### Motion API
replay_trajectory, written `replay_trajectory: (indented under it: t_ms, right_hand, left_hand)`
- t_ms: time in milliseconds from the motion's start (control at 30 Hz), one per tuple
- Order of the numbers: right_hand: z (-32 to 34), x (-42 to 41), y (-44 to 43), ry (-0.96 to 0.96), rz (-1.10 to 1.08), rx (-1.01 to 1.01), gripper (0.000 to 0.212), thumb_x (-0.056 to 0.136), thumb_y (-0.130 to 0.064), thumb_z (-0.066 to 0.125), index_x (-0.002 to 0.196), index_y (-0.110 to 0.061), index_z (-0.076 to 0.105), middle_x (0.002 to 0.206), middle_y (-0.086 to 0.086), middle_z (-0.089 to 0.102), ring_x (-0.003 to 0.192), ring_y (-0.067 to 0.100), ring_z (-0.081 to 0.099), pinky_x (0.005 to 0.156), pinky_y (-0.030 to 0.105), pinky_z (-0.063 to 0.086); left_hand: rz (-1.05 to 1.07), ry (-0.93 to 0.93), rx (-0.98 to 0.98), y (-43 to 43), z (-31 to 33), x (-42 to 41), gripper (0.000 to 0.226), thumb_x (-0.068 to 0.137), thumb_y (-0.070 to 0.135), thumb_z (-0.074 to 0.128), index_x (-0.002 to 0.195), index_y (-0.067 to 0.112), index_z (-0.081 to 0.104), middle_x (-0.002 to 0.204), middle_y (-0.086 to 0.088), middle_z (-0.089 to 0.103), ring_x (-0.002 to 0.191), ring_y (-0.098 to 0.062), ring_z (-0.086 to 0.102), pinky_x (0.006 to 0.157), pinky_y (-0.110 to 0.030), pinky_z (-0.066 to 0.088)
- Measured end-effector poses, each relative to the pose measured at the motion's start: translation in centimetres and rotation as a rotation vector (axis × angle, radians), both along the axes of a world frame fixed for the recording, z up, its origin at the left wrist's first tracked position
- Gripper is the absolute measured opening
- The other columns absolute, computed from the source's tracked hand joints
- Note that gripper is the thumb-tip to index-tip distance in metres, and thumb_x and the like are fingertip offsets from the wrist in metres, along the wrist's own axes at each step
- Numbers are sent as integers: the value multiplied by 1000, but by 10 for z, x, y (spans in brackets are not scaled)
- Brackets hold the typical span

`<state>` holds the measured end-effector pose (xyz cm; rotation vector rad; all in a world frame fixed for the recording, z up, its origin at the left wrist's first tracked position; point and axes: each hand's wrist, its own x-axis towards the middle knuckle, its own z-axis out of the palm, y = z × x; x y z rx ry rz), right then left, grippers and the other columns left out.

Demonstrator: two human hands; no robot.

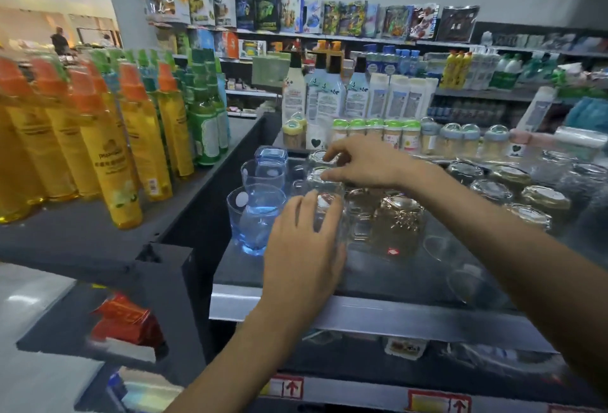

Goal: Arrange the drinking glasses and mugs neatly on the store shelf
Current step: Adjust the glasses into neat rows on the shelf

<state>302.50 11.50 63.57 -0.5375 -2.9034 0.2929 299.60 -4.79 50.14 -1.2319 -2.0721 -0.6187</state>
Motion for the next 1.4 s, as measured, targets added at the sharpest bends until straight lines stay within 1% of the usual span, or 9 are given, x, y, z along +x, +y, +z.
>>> replay_trajectory:
  t_ms: [100,200,333,533,800,933,1133,1233,1400]
  right_hand:
    - [-4,-15,-5,-51,-38,36,53,92,-51,70,135,-22,63,131,7,66,112,22,62,95,35,50]
    - [-9,-26,-10,-107,-51,37,55,91,-50,71,137,-20,62,134,6,64,109,20,59,89,29,44]
    - [-15,-38,-8,-165,-97,40,65,85,-55,76,138,-21,60,143,5,59,124,25,57,88,28,40]
    - [-16,-43,-6,-162,-144,-44,69,79,-46,85,137,-17,60,142,5,58,121,22,57,90,25,39]
    - [15,-18,-15,28,-163,-119,77,64,-46,93,131,-18,66,139,3,62,125,24,59,103,37,48]
    - [46,13,-29,181,-162,-140,75,67,-46,92,132,-20,66,140,3,62,130,24,57,112,43,43]
    - [75,39,-47,394,-168,-141,73,67,-52,91,132,-27,67,140,1,62,124,18,59,102,36,47]
    - [82,37,-46,420,-196,-141,75,66,-56,89,132,-29,66,139,0,62,119,20,62,102,42,53]
    - [94,26,-32,438,-268,-59,75,68,-60,84,134,-28,65,145,-5,59,125,19,59,101,39,49]
  left_hand:
    - [-78,-52,38,-1,-9,-6,59,91,35,66,146,18,53,146,-17,50,134,-38,47,107,-49,46]
    - [-121,-119,63,-3,-14,-8,58,95,36,61,150,22,49,152,-13,45,141,-35,40,115,-47,41]
    - [-141,-145,77,-5,-16,-6,57,96,35,58,151,24,46,156,-13,43,145,-35,37,115,-47,42]
    - [-148,-141,100,-6,-19,-6,56,97,34,55,152,23,47,158,-12,42,148,-33,36,114,-47,44]
    - [-141,-113,94,-10,-17,-7,63,92,35,64,152,24,48,158,-14,40,144,-33,42,109,-44,46]
    - [-163,-121,142,-11,-16,-7,58,92,34,64,148,23,53,154,-13,45,140,-32,47,106,-44,50]
    - [-194,-129,204,-30,19,-15,39,90,34,68,128,25,66,139,-3,56,127,-24,55,99,-39,49]
    - [-107,-157,78,-35,66,-41,29,90,40,69,116,28,71,122,1,63,114,-21,59,92,-40,51]
    - [-120,-427,-300,-11,130,-97,28,89,47,71,112,31,71,114,3,66,105,-17,64,90,-38,55]
